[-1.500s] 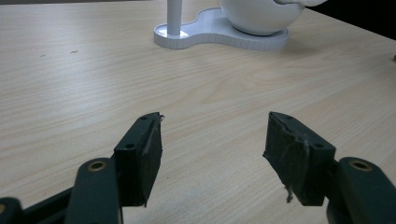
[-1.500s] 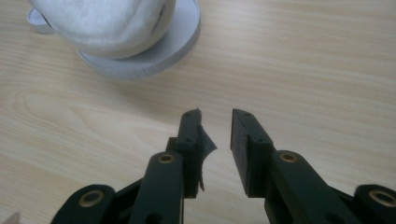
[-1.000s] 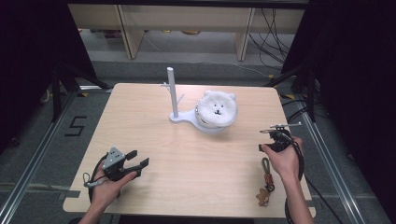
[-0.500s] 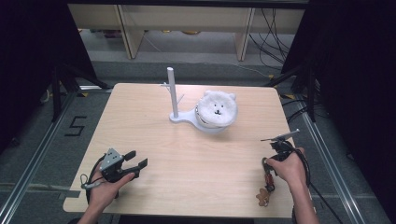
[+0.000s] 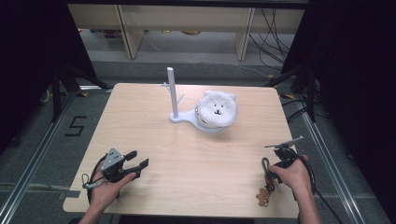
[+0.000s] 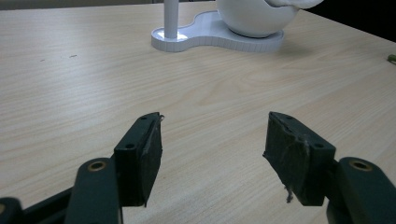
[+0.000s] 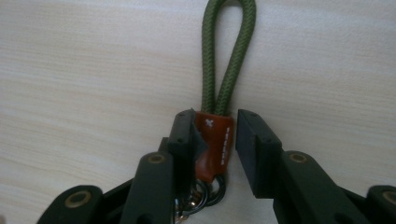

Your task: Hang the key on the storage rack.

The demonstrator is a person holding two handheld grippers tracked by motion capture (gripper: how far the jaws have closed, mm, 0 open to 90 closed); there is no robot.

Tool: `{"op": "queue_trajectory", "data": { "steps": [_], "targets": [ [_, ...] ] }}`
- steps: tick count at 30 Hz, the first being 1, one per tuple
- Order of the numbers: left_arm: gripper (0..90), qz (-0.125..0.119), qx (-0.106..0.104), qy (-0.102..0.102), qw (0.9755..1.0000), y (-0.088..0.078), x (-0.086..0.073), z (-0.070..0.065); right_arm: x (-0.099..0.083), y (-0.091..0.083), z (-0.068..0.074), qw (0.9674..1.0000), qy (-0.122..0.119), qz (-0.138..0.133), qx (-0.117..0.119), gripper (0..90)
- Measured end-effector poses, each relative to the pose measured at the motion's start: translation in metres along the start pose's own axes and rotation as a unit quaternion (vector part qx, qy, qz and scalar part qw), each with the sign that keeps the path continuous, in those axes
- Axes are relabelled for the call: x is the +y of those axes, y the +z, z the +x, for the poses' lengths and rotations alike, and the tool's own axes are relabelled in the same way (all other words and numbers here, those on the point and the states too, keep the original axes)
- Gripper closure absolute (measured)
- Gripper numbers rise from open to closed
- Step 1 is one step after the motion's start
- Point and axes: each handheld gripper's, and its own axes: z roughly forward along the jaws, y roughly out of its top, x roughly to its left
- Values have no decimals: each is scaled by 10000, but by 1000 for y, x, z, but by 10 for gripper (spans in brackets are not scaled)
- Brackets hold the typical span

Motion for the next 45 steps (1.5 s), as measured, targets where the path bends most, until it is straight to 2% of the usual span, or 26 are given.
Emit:
{"op": "queue_trajectory", "data": {
  "steps": [1, 2, 3, 5, 8, 9, 10, 12, 14, 15, 16, 18, 19, 24, 25, 29, 30, 31, 32, 33, 34, 37, 38, 43, 44, 45],
  "targets": [
    [359, 0, 0, 0, 10000, 0, 0, 0, 0, 0, 0, 10000, 0, 0, 0, 684],
    [359, 17, 43, -10, 10000, -1, 0, 0, -1, 0, 8, 9984, 475, 287, 54, 674],
    [359, 17, 43, -10, 10000, -1, 0, 0, -1, 0, 8, 9984, 475, 287, 54, 674],
    [359, 28, 51, -7, 10000, -1, 0, 0, 0, 2, 3, 9996, 83, 288, -13, 674],
    [359, 9, 9, -13, 10000, 0, 0, 1, 1, 3, 8, 9989, 197, 435, 23, 684],
    [359, 9, 9, -13, 10000, 0, 0, 1, 0, 4, 14, 9977, 519, 437, 47, 688],
    [359, 9, 9, -12, 10000, 0, -1, 0, 1, 5, 9, 9991, 208, 377, -32, 699],
    [359, 5, 9, -10, 10000, 0, 0, 0, 0, 7, 11, 9989, 302, 352, 30, 700],
    [359, -1, 11, -9, 10000, 0, 0, 1, 1, 6, 13, 9985, 206, 499, -93, 729],
    [359, 30, 50, 0, 10000, -1, 0, 0, 1, 5, 14, 9985, 242, 481, -76, 745],
    [359, 26, 49, -2, 10000, -1, 0, 1, 1, 3, 12, 9991, 96, 409, -65, 755],
    [359, 33, 57, -9, 10000, -1, 0, 0, -1, 2, 16, 9988, 292, 390, 3, 774],
    [359, 37, 58, 2, 10000, -1, 0, 0, -1, 1, 14, 9995, 15, 313, -68, 781],
    [360, 37, 52, -7, 10000, -1, 0, 0, -2, -1, 21, 9992, 168, 330, 123, 793],
    [360, 32, 51, -18, 10000, -1, 0, -1, -3, -1, 21, 9999, -5, 89, 113, 794],
    [364, 7, 7, -27, 10000, -1, 1, -1, -3, -8, 33, 9990, 74, -255, 369, 795],
    [364, -3, -4, -43, 10000, -1, 1, -2, -3, -9, 33, 9982, -91, -491, 338, 795],
    [364, -3, -4, -43, 10000, -1, 1, -2, -3, -9, 33, 9982, -91, -491, 338, 795],
    [364, -5, -14, -34, 10000, -1, 1, -2, -3, -11, 34, 9968, -211, -685, 367, 795],
    [365, 8, -4, -32, 10000, -1, 2, -3, -1, -13, 37, 9928, -401, -1025, 469, 795],
    [365, 8, -4, -32, 10000, -1, 2, -3, -1, -13, 37, 9928, -401, -1025, 469, 795],
    [365, -48, -45, -49, 10000, -1, 1, -2, 1, -18, 45, 9883, -428, -1369, 528, 795],
    [365, -50, -43, -38, 10000, -1, 1, -2, 2, -20, 47, 9809, -679, -1706, 634, 795],
    [365, -54, -40, -50, 10000, -1, 1, -1, 2, -28, 58, 9783, -521, -1874, 711, 795],
    [365, -56, -33, -53, 10000, -1, 1, -1, 3, -28, 58, 9761, -658, -1949, 706, 795],
    [365, -59, -5, -62, 10000, -1, 1, -2, 4, -28, 59, 9671, -882, -2246, 808, 795]
  ]
}}
